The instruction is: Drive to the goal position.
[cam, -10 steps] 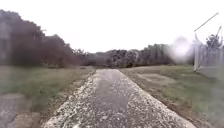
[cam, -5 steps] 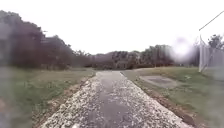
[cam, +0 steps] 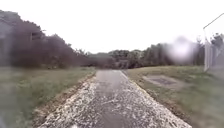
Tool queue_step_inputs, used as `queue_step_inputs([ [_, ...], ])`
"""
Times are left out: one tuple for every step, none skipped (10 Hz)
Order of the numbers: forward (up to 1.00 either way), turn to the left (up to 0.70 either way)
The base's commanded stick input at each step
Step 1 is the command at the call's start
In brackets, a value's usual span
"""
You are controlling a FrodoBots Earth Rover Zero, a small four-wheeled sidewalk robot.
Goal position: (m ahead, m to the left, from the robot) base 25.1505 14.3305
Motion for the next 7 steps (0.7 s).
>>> queue_step_inputs([
  [0.7,0.0],
  [0.7,0.0],
  [0.7,0.01],
  [0.7,0.03],
  [0.7,0.2],
  [0.7,0.08],
  [0.7,0.02],
])
